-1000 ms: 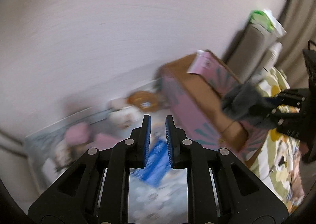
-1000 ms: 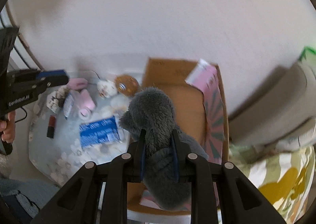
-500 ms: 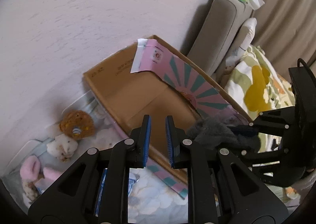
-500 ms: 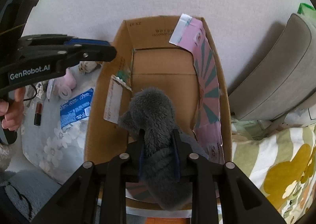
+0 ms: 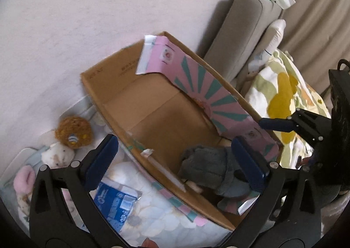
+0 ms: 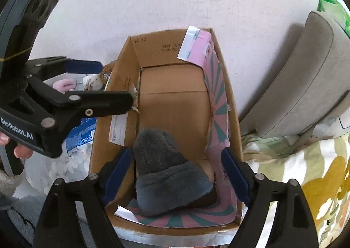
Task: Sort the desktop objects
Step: 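Carry the grey hat into the cardboard box and open the right tool, then bring both tools back over the tray of items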
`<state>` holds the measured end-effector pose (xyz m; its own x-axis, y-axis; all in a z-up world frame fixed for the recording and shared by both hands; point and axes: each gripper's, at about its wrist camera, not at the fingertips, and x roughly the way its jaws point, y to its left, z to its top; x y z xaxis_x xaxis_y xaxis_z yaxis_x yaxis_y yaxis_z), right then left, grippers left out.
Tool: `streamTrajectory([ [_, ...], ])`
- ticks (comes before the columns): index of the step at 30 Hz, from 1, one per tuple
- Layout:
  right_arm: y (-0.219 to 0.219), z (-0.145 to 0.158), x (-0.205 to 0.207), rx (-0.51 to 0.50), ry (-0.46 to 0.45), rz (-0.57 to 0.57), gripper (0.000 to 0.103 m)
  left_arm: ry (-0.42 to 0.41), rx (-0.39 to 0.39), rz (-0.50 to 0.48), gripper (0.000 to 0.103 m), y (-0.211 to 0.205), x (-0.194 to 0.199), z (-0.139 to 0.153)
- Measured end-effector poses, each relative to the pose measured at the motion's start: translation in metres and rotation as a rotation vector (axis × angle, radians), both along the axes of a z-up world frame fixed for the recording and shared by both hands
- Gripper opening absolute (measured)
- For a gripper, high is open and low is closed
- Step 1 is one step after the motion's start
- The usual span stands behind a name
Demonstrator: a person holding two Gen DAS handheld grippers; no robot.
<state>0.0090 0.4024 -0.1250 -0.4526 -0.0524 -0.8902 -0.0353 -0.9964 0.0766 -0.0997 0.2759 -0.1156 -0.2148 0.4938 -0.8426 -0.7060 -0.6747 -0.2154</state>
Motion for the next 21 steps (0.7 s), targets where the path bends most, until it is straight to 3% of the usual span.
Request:
streamTrajectory([
  [6,-0.012,0.027,0.008,0.104,0.102,-0.041,0.081,0.044,-0.052,0.057,0.103,-0.031,0.006,0.017],
  [11,-0.020,0.035,0.003,0.064,0.121,-0.018,0.081,0.165,-0.121,0.191,0.103,-0.079,0.011,0.036],
  [21,-0.076,0.052,-0.003,0.052,0.169,0.112,0.081,0.189,-0.083,0.324,0.103,-0.179,0.026,0.067],
])
